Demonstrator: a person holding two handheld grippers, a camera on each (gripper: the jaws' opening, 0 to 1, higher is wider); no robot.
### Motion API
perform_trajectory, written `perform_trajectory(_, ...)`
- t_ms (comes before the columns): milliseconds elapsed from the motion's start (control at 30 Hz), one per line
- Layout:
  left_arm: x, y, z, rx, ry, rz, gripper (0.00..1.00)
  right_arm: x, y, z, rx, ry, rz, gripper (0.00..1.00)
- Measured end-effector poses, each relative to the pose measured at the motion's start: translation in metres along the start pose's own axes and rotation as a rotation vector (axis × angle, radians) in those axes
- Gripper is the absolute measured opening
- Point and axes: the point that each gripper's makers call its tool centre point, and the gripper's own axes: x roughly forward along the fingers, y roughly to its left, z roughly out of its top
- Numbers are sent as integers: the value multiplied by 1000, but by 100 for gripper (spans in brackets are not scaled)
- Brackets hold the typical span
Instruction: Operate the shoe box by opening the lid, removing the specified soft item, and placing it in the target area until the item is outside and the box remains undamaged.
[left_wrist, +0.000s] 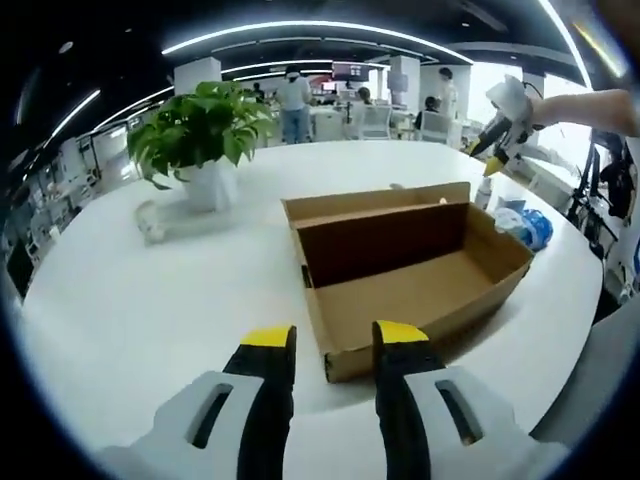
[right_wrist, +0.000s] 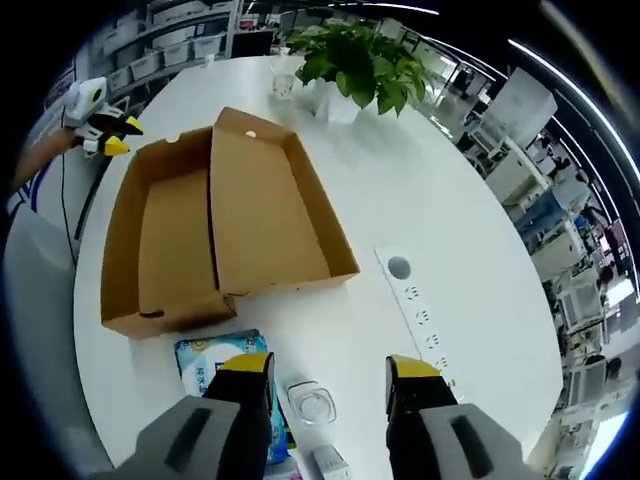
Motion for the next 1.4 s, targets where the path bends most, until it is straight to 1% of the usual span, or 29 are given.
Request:
perform_trajectory(67, 2, 1, -2, -6, 10, 7, 25, 1, 0, 2, 22, -8, -2, 37)
perform_trajectory(133, 6, 2, -6, -20, 28, 11, 21, 4, -1, 7, 63, -29, -6, 35)
perform_trajectory(167, 8, 3, -8, -28, 36, 12, 20, 5, 0, 10, 99, -40, -5, 35)
perform_trajectory(233, 11, 4, -11, -41, 43, 24, 18, 8, -1, 13, 136, -54, -4, 34)
perform_trajectory(367, 15, 4, -14, -72, 55, 38, 15, 12, -1, 18, 184, -70, -10, 29)
perform_trajectory(433, 17, 5, -16, -82, 63, 49, 14, 15, 1, 23, 210, -92, 0, 28)
perform_trajectory(533, 21, 8, -17, -109, 57, 75, 9, 20, 5, 28, 246, -106, 12, 27)
perform_trajectory(600, 23, 11, -19, -110, 59, 98, 9, 23, 8, 33, 261, -126, 25, 26)
perform_trajectory(633, 24, 13, -18, -127, 55, 108, 9, 26, 11, 37, 283, -146, 36, 26)
perform_trajectory(700, 25, 13, -19, -158, 52, 112, 9, 31, 12, 41, 307, -157, 41, 26)
perform_trajectory(800, 27, 9, -20, -168, 53, 106, 5, 37, 14, 45, 320, -158, 37, 24)
perform_trajectory(867, 27, 10, -20, -173, 53, 122, 4, 41, 14, 47, 342, -161, 31, 23)
perform_trajectory(900, 27, 11, -20, -179, 54, 131, 4, 44, 14, 49, 372, -174, 36, 22)
perform_trajectory(933, 27, 12, -19, -130, 54, 156, 4, 45, 14, 53, 404, -197, 44, 21)
perform_trajectory(967, 26, 13, -19, -107, 59, 176, 3, 46, 14, 56, 438, -214, 48, 20)
perform_trajectory(1000, 28, 10, -19, -110, 63, 179, 3, 48, 11, 57, 477, -222, 41, 19)
perform_trajectory(1033, 28, 10, -18, -112, 66, 184, 3, 50, 9, 58, 492, -227, 36, 18)
perform_trajectory(1133, 28, 12, -19, -128, 68, 201, 3, 56, 0, 57, 545, -222, -5, 16)
perform_trajectory(1167, 28, 12, -19, -128, 68, 205, 3, 57, 0, 57, 555, -223, -6, 16)
perform_trajectory(1200, 27, 13, -19, -125, 69, 207, 3, 60, 1, 59, 606, -236, 5, 16)
perform_trajectory(1233, 27, 13, -19, -126, 69, 211, 2, 62, 1, 59, 632, -238, 12, 16)
perform_trajectory(1267, 27, 12, -19, -124, 69, 213, 2, 66, 1, 56, 654, -221, 11, 17)
perform_trajectory(1300, 27, 12, -20, -122, 70, 217, 2, 69, 0, 55, 656, -216, 2, 18)
perform_trajectory(1400, 29, 13, -20, -107, 93, 231, 2, 80, -1, 46, 661, -168, -42, 22)
